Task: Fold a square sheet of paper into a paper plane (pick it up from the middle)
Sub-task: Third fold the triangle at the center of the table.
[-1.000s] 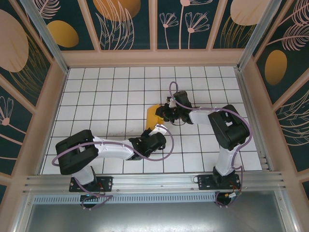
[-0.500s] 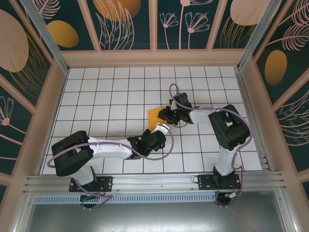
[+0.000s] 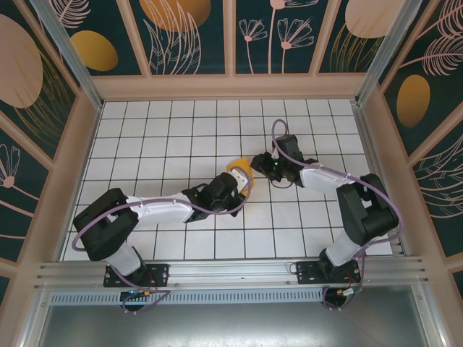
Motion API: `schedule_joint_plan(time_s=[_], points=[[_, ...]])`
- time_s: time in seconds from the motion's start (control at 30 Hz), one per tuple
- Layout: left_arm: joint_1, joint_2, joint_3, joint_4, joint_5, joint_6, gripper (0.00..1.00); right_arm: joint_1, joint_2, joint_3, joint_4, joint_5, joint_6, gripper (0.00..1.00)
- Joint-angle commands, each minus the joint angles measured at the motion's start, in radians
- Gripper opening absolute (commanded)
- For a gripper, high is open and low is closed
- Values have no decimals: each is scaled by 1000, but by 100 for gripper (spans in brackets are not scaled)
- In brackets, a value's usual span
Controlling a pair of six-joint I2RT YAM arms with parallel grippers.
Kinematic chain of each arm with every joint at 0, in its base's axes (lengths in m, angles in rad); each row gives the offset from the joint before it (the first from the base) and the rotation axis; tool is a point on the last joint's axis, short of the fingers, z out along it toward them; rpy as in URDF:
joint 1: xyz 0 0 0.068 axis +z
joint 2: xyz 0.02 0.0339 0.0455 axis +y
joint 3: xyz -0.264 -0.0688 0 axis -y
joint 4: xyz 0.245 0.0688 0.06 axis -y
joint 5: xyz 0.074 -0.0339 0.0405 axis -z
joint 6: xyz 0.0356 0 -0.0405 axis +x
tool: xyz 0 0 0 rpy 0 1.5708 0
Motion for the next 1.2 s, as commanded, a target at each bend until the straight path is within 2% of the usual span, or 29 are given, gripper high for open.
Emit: schedule_joint_plan(time_s=[0.0,0.2,0.3,0.37,0.5,0.7,1.17], points=[[30,9,-24,76,195,-52,5,-3,-57,-33,17,14,-6,37],[86,30,-32,96,317,-64,6,-2,-56,-47,108,-96,-3,22],[92,35,-34,95,309,-63,6,-2,-34,-40,122,-130,-10,18],[104,36,-37,88,315,-62,6,-1,-3,-13,97,-142,-18,11],[126,36,-42,87,330,-68,6,0,12,-4,100,-153,-22,11],[137,40,-34,70,358,-65,7,1,116,50,112,-236,-35,12],[156,96,-7,40,409,-65,10,1,316,163,-43,-166,-183,12]])
